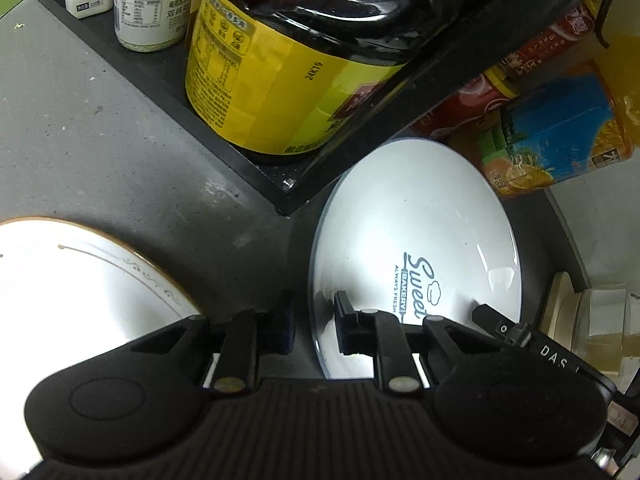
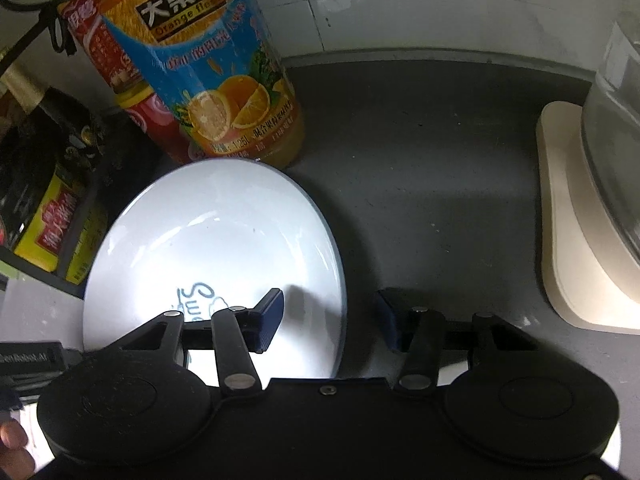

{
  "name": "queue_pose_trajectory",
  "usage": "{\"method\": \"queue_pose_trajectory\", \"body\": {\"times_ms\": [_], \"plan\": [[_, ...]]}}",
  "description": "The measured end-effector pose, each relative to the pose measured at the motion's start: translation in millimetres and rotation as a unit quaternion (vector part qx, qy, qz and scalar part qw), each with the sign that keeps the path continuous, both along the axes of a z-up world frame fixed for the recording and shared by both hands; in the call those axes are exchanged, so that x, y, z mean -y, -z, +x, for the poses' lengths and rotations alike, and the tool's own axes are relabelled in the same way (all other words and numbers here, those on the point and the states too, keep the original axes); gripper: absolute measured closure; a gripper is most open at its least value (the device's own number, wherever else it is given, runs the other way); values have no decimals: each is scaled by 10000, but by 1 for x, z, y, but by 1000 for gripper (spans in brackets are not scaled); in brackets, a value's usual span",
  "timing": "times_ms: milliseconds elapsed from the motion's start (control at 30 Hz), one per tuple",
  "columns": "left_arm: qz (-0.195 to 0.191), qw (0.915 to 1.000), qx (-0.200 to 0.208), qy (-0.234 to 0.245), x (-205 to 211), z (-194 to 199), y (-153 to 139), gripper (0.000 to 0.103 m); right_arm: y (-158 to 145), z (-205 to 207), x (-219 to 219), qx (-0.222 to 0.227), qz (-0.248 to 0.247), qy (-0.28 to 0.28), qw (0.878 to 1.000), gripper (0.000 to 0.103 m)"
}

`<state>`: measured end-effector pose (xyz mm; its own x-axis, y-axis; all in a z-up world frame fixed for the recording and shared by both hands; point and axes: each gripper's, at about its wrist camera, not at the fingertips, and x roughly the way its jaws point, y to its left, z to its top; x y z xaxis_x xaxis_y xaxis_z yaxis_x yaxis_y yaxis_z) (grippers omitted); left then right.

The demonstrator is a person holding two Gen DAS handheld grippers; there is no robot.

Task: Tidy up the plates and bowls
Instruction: 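Lift the 'Sweet' plate with both grippers toward the flower-pattern plate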

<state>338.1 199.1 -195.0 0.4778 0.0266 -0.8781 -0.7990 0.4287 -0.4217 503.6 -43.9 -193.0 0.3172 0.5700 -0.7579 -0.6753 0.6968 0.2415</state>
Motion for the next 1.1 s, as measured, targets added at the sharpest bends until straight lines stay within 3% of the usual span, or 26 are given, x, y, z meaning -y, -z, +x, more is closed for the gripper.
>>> {"method": "queue_pose_trajectory", "body": {"times_ms": [67, 267, 667, 1100], "plan": [[-94, 9999, 39, -6, 0, 0, 1, 91, 0, 2, 1, -139, 104, -44, 9998, 76], [-260, 9995, 77, -141, -3, -5, 0, 94, 2, 10, 15, -487, 298, -131, 9983, 87], [-102, 9994, 230, -229, 4, -28, -19, 94, -10, -7, 52, -675, 835, -437, 9933, 95], [200, 9985, 363, -360, 34, -55, -48, 95, -34, -29, 75, -372, 1098, -734, 9905, 94]]}}
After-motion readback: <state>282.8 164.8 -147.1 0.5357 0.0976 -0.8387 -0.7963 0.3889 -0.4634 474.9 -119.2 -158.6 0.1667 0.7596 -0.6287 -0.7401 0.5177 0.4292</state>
